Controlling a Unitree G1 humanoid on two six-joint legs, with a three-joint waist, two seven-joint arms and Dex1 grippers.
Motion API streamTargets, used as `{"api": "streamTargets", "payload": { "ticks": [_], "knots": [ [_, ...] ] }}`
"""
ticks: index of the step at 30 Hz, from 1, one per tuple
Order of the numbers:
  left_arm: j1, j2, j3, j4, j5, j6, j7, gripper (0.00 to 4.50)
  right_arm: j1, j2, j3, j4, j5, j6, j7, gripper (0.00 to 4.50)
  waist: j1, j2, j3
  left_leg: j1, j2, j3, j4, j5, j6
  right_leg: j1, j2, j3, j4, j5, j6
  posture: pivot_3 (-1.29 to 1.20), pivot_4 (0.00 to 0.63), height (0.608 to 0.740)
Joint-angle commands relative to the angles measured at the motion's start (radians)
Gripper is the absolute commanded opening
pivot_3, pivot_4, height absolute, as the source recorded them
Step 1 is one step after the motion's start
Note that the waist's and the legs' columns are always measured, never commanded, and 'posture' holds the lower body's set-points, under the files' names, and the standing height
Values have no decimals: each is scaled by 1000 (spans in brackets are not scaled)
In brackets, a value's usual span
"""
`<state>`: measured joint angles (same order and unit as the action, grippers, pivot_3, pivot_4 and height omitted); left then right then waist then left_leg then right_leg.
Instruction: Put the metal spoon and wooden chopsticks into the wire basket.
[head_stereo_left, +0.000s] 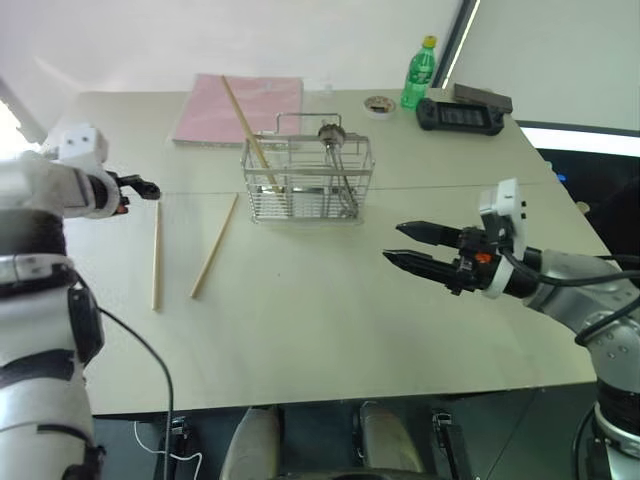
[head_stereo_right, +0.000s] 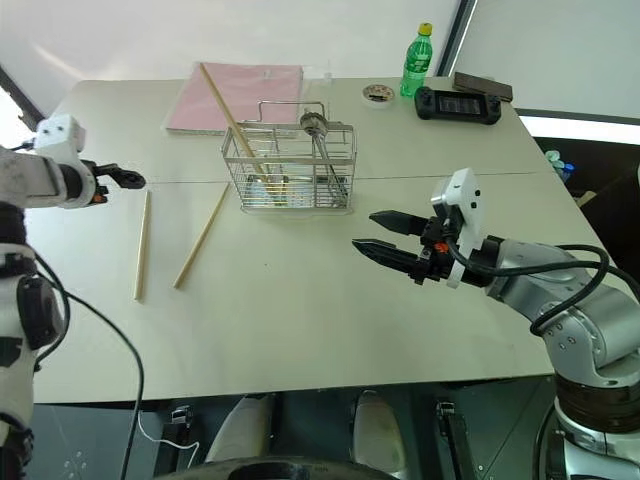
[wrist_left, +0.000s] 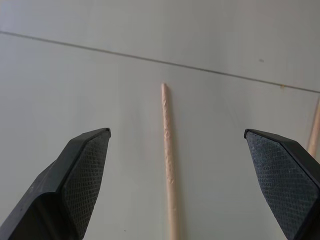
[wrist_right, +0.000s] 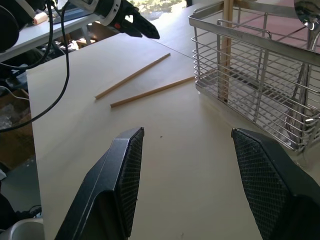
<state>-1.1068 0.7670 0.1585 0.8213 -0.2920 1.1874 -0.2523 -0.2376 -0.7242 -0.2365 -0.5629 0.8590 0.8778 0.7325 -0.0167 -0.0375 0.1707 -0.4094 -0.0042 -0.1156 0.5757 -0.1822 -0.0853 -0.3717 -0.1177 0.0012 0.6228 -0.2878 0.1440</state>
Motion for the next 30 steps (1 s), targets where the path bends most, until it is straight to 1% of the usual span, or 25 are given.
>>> {"api": "streamTargets", "payload": {
  "ticks": [1, 5, 9, 14, 21, 22, 23, 24, 30],
  "knots": [
    [-73, 0, -13, 130, 58, -80, -5, 4500, 27, -4, -27, -54, 27, -20, -12, 2869, 1, 0, 0, 0, 0, 0, 0, 0, 0, 0, 0, 0, 0, 0, 0, 0, 150, 721],
    [-115, -33, -18, 264, 103, -184, -9, 4500, 69, -12, -52, -78, 51, -20, -24, 2869, 6, -1, 0, 0, 0, 0, 1, 0, 0, 1, 0, 0, 0, 0, 0, 0, 150, 721],
    [-139, -73, -8, 350, 123, -251, -14, 4500, 97, -23, -62, -102, 78, -17, -26, 2869, 7, -1, 0, 0, 0, 0, 2, 0, -1, 2, 0, 0, -1, 0, 0, 0, 150, 721],
    [-138, -105, -3, 408, 137, -305, -18, 4500, 149, -57, -75, -138, 124, -16, -2, 2869, 6, -1, 0, 0, 0, 0, 2, 0, -1, 2, 0, 0, -2, 0, 1, 0, 150, 721],
    [-134, -97, 38, 445, 136, -325, 14, 4500, 159, -68, -85, -139, 148, -25, -26, 2869, 4, -1, 0, 0, 0, 0, 2, 0, -1, 2, 0, 0, -1, 0, 1, 0, 150, 721],
    [-133, -95, 49, 448, 133, -324, 19, 4013, 158, -68, -85, -138, 151, -26, -29, 2963, 4, -1, 0, 0, 0, 0, 2, 0, -1, 3, 0, 0, -1, 0, 1, 0, 150, 721],
    [-133, -94, 55, 449, 133, -323, 21, 3697, 158, -69, -85, -137, 153, -27, -30, 2963, 4, -1, 0, 0, 0, 0, 2, 0, -1, 3, 0, 0, -1, 0, 1, 0, 150, 721],
    [-132, -94, 58, 450, 135, -324, 21, 3259, 158, -70, -85, -136, 155, -28, -32, 2963, 5, -1, 0, 0, 0, 0, 2, 0, -1, 3, 0, 0, -1, 0, 1, 0, 150, 721],
    [-138, -96, 86, 454, 135, -318, 35, 77, 147, -74, -80, -126, 163, -31, -42, 2963, 9, -1, 0, 0, 0, 0, 2, 0, -1, 3, -1, 0, -1, 0, 1, 0, 150, 721]
  ]
}}
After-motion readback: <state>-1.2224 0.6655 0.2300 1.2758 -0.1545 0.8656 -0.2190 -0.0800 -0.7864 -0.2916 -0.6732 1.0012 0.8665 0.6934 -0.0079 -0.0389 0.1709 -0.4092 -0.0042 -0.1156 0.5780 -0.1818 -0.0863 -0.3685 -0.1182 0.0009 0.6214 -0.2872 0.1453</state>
